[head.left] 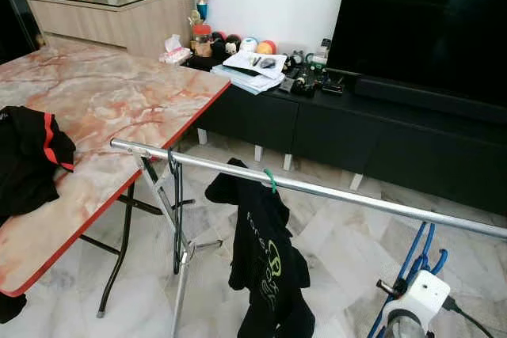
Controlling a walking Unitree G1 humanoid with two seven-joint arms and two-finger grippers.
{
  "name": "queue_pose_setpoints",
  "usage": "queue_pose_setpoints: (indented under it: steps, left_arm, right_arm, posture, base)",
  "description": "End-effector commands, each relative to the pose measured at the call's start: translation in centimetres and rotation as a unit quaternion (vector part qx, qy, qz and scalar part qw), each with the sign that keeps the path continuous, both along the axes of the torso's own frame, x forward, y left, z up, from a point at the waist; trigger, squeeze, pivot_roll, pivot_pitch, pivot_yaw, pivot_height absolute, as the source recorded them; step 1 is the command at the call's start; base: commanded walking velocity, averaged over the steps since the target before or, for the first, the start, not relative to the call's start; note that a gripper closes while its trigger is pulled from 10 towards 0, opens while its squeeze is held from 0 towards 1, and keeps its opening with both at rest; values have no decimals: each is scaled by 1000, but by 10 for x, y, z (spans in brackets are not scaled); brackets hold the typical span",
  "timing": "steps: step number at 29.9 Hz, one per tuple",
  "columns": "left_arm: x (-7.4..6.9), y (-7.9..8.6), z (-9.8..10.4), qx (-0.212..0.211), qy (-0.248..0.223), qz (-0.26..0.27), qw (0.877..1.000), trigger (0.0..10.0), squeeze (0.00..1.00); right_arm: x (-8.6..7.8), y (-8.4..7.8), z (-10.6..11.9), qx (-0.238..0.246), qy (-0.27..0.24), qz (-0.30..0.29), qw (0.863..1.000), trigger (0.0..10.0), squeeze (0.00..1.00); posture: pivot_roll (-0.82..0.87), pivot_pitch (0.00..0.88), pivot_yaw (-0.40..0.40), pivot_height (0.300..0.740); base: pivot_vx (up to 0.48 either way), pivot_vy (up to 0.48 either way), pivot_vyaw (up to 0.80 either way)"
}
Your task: Hang hanger
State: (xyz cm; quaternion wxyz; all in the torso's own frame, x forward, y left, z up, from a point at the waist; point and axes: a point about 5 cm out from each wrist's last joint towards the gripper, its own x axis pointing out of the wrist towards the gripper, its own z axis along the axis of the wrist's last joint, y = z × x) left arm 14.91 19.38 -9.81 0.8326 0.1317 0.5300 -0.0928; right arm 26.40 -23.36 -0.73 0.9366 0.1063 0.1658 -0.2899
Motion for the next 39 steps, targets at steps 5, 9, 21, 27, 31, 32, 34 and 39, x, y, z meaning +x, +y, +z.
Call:
queue_pose_setpoints:
  steps: [5, 9, 21, 27, 31, 32, 34, 39]
  left_arm:
    - [-13, -6, -6, -6, 26, -13, 1000, 10000, 0]
    - [-13, -6, -6, -6, 26, -15, 1000, 10000, 0]
    - [-14, -6, -6, -7, 29, -12, 999, 10000, 0]
    - [-14, -7, -6, -10, 33, -11, 999, 10000, 0]
    - [-15, -7, -6, -11, 35, -12, 999, 10000, 0]
    - [-15, -7, -6, -11, 35, -13, 999, 10000, 0]
    - [-15, -7, -6, -11, 35, -13, 999, 10000, 0]
    - [-14, -6, -6, -10, 35, -15, 999, 10000, 0]
  right_arm:
    - [22, -13, 31, -7, -71, -41, 997, 10000, 0]
    - [28, -10, 37, -17, -79, -34, 996, 10000, 0]
    - [50, -7, 48, -2, -47, 22, 999, 10000, 0]
    - [56, 1, 48, -21, -11, 84, 996, 10000, 0]
    - [48, 8, 31, -36, 68, 125, 989, 10000, 0]
    - [46, 8, 27, -30, 78, 123, 989, 10000, 0]
    - [41, 8, 22, -23, 87, 116, 989, 10000, 0]
    - [39, 11, 20, -10, 76, 117, 990, 10000, 0]
  posture:
    - [10, 0, -30, 740]
    - [10, 0, -31, 740]
    - [15, 0, -34, 740]
    - [15, 0, -35, 740]
    - [15, 0, -35, 740]
    - [17, 0, -35, 740]
    - [19, 0, -35, 740]
    - [15, 0, -33, 740]
  base:
    - [0, 0, 0]
    - [0, 0, 0]
    - [0, 0, 0]
    - [0, 0, 0]
    - [0, 0, 0]
    - [0, 0, 0]
    - [0, 0, 0]
    - [0, 0, 0]
